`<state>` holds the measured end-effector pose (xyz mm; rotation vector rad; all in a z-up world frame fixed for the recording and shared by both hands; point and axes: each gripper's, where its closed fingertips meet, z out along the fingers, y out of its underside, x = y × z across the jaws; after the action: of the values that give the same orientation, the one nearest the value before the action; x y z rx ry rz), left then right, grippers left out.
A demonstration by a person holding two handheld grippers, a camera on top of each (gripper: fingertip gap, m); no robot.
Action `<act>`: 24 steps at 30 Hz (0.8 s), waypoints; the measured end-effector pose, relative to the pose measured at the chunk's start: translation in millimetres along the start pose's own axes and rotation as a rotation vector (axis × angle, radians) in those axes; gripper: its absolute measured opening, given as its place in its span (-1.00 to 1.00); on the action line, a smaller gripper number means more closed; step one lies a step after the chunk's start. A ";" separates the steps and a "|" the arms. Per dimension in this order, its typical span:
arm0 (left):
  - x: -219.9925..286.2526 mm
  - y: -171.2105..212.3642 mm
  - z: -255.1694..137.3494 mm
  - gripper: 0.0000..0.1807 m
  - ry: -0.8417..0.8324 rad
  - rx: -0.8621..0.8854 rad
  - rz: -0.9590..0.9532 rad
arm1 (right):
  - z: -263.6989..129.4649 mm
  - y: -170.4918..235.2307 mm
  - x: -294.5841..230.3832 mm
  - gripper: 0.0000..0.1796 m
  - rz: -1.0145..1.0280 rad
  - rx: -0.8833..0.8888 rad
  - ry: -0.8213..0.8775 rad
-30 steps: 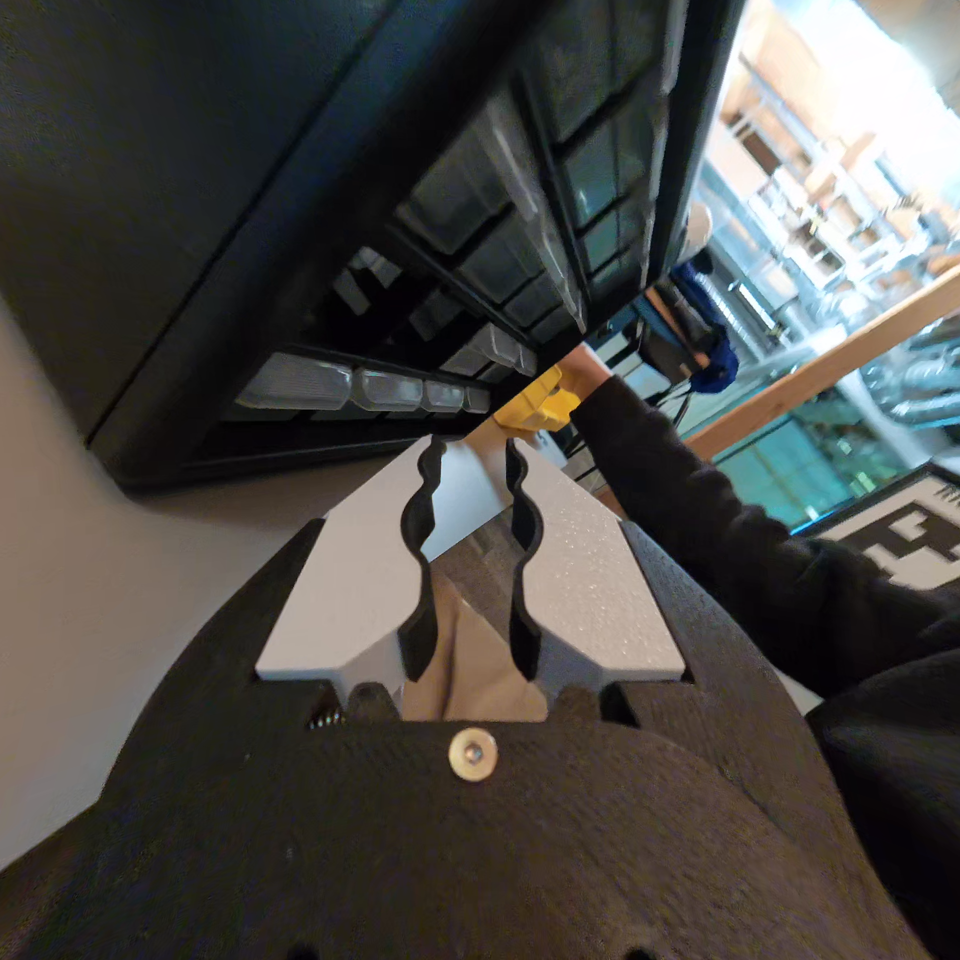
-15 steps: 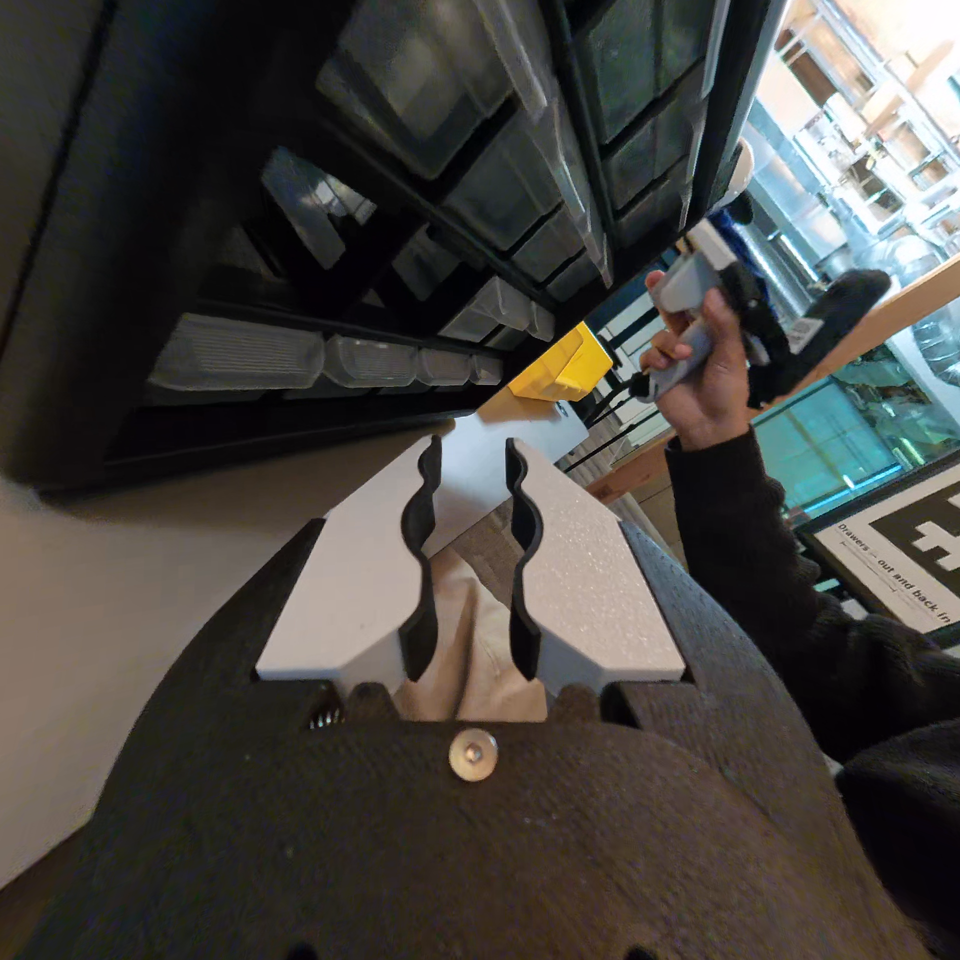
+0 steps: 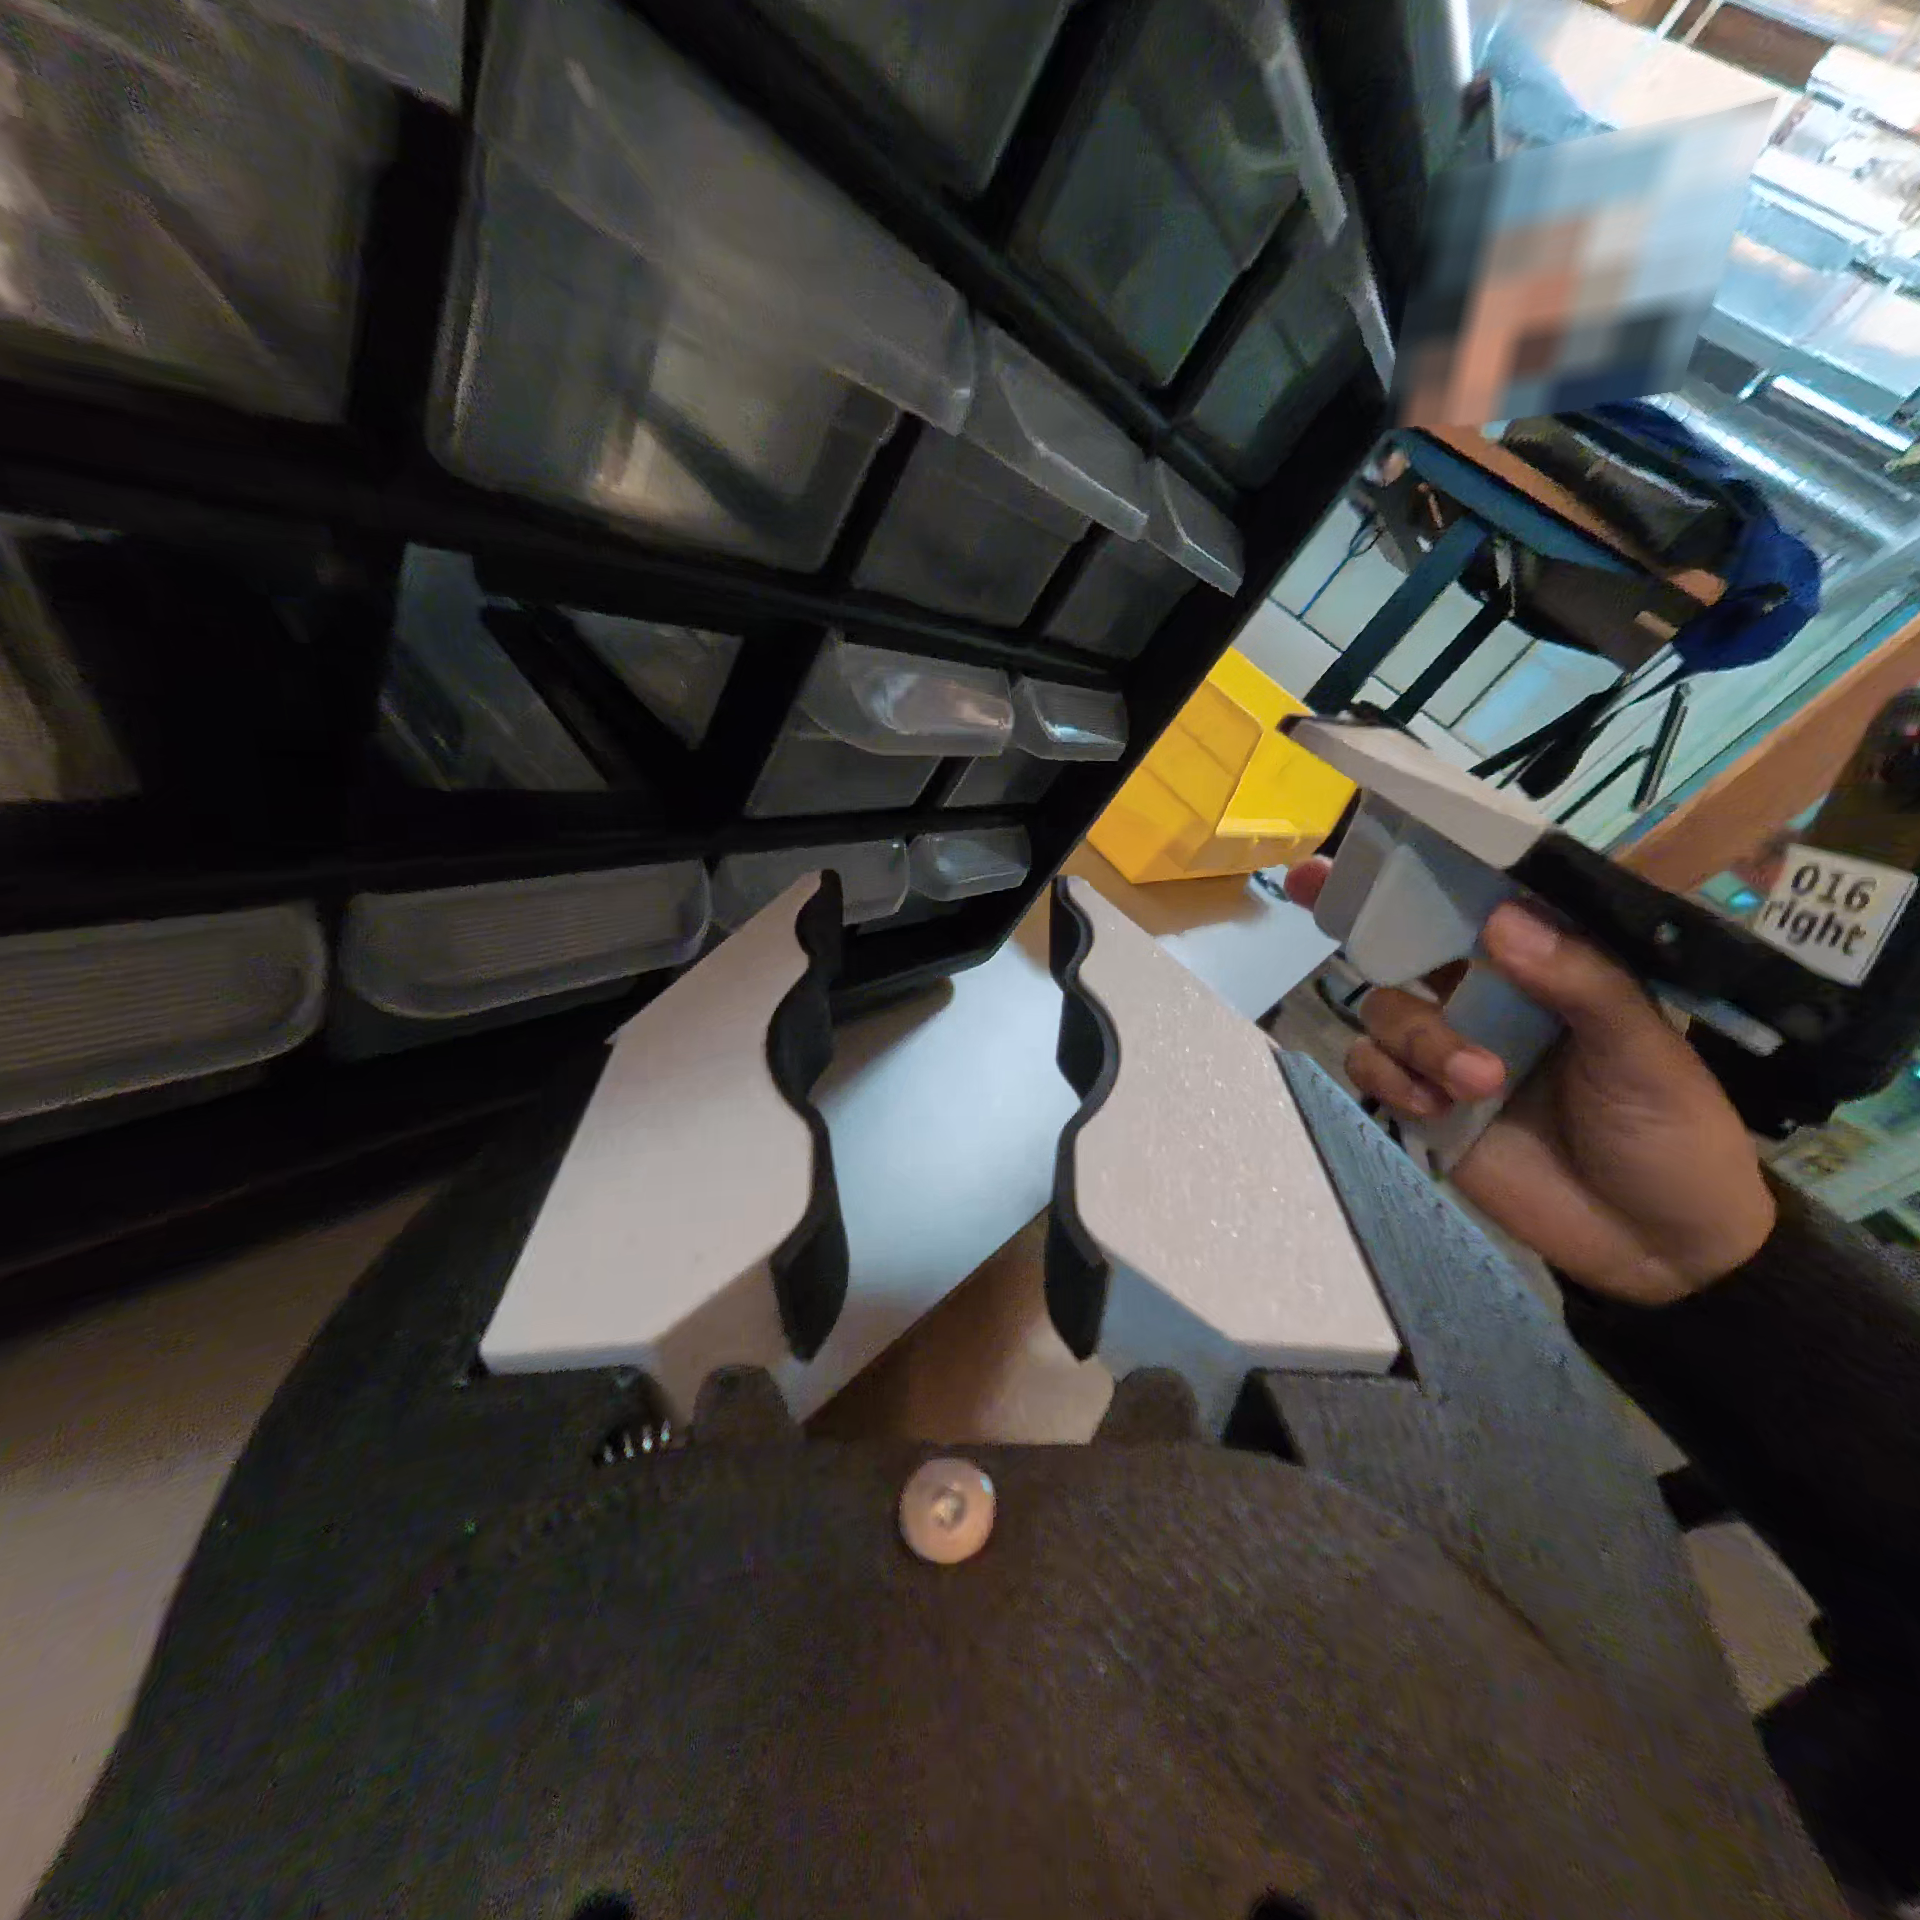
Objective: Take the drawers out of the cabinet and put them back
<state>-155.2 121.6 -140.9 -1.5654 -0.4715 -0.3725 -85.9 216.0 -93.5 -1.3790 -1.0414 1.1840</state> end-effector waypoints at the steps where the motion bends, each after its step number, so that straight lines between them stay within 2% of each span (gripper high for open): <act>1: 0.5 0.5 5.1 -0.60 0.014 -0.008 -0.021 | -0.8 1.5 0.8 -0.87 -0.016 -0.004 0.001; 3: -1.3 1.1 13.1 -0.59 0.031 -0.036 -0.056 | -0.6 6.9 1.2 -0.88 -0.050 -0.025 -0.001; 7: 1.4 -14.1 17.3 -0.67 0.103 0.034 -0.158 | 4.6 16.7 -5.2 -0.89 -0.097 -0.061 -0.030; 10: 4.8 -20.9 17.0 -0.75 0.156 0.076 -0.226 | 9.5 22.9 -13.0 -0.90 -0.138 -0.086 -0.059; 12: -0.5 -20.2 17.5 -0.92 0.139 0.081 -0.251 | 12.4 25.6 -17.6 -0.91 -0.174 -0.097 -0.073; 15: 0.1 -17.8 16.6 -0.99 0.160 0.071 -0.272 | 15.5 28.2 -24.1 -0.92 -0.226 -0.107 -0.091; 18: -2.0 -14.0 13.3 -1.00 0.114 0.065 -0.223 | 16.8 30.5 -30.3 -0.92 -0.267 -0.114 -0.110; 24: 25.0 -4.9 7.4 -1.00 0.170 0.034 -0.123 | 19.3 29.3 -36.2 -0.94 -0.359 -0.105 -0.108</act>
<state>-136.6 130.7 -124.4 -1.4618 -0.4400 -0.5845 -110.4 179.5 -118.4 -1.1540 -1.3794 0.9548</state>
